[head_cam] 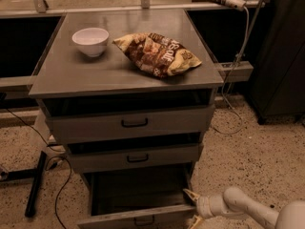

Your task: Open bottom drawer

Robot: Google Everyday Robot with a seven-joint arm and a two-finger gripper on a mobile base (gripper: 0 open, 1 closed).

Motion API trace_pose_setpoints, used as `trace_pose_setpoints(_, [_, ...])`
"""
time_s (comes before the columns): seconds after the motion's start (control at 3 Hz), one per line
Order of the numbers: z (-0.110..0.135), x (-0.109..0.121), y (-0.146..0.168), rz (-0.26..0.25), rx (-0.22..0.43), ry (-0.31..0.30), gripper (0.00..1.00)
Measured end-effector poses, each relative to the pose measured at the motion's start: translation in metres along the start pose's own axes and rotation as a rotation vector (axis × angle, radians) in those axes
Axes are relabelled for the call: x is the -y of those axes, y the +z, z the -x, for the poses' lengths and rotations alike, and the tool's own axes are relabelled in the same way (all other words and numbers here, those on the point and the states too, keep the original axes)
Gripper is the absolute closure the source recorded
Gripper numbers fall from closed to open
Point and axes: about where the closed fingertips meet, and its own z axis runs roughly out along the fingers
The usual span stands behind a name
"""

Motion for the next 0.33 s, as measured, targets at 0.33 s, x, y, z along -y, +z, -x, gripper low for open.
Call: trace_pose_setpoints(0.33, [0.0,0.0,0.0,0.0,0.0,0.0,0.0])
